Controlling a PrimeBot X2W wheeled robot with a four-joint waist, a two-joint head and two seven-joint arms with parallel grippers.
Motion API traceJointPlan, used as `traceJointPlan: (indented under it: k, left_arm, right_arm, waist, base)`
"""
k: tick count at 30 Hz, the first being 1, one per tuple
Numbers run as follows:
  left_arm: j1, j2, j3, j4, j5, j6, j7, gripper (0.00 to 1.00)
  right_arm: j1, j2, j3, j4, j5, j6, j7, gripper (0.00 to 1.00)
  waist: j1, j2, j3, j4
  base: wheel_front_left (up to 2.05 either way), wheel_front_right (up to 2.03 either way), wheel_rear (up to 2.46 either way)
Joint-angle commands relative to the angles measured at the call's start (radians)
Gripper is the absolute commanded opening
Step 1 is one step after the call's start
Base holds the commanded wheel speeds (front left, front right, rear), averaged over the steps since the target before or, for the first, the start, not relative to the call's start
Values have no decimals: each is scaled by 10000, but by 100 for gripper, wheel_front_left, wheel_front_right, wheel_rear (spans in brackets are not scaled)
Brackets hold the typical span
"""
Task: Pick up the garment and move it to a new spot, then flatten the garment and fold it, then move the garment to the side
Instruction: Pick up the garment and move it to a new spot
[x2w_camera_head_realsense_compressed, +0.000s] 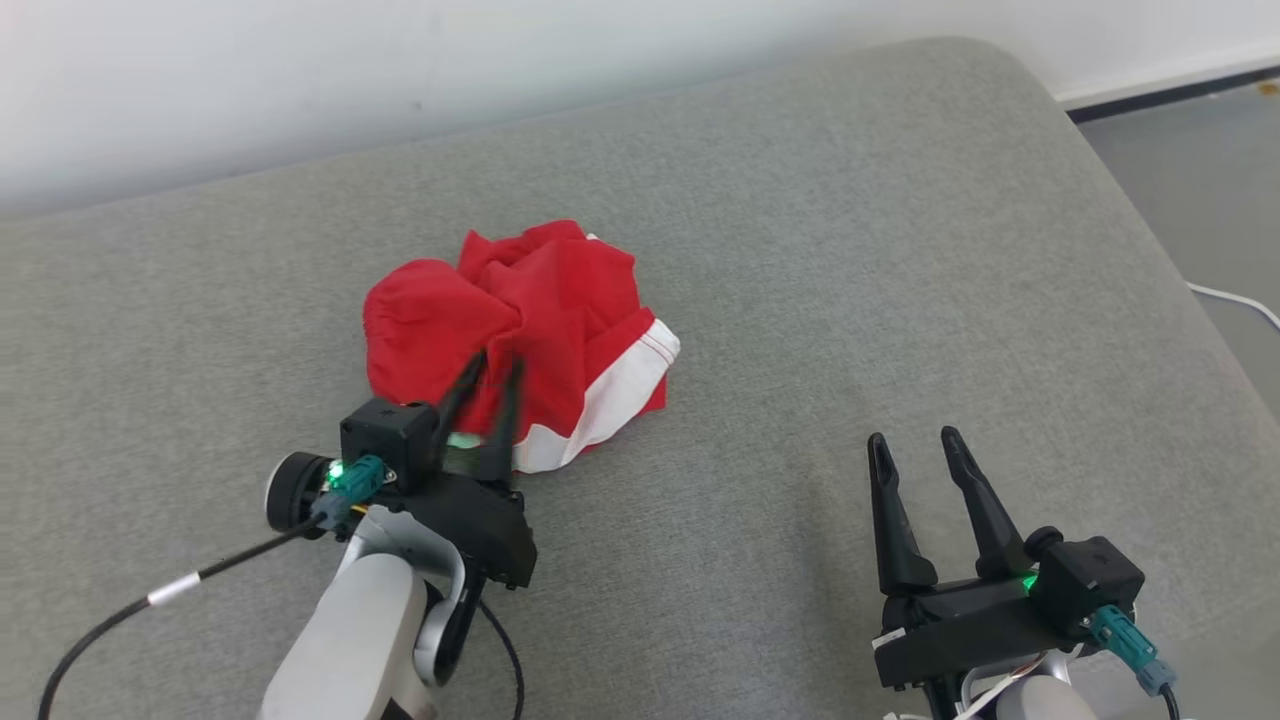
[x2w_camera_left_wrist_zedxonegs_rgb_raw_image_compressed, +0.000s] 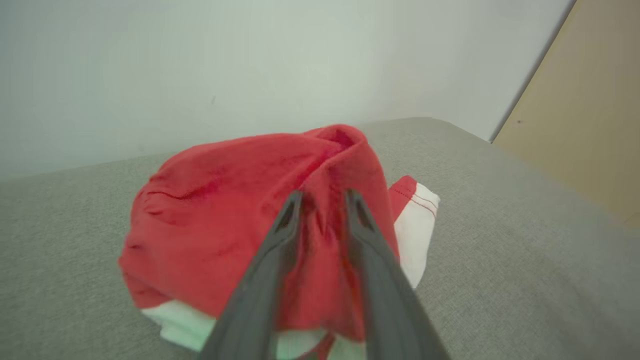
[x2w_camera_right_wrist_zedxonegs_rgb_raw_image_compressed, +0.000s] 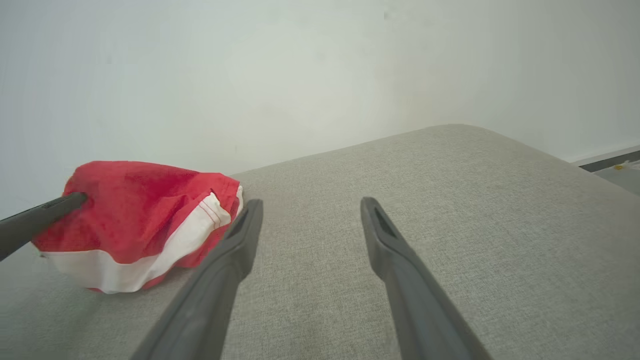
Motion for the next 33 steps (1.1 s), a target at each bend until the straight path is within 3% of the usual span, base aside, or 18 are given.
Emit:
traceJointPlan:
  k: [1,9,25,33]
  left_arm:
    - [-7,-85,-59,-31,-34,-45,-244,100]
    - [0,68,17,-915,278,77,-824,100]
    - [2397,1716,1593,-3784,708,798,-896,100]
    - [4200,1658,2627,-4926,1003,1137,-897,100]
  right_arm:
    - [3,22,13,25,-104,-21,-6,100]
    - [265,20,-60,42,-209,-21,-6,100]
    - [766,20,-205,-15,-455,-21,-6,100]
    - [982,19,-254,19,-543,-21,-6,100]
  waist:
    - [-1,0,-172,220]
    - [-1,0,-690,974]
    - [-1,0,-1561,2286]
    - [-1,0,-1898,2795]
  base:
    - [0,0,0]
    - [0,0,0]
    - [0,0,0]
    - [0,0,0]
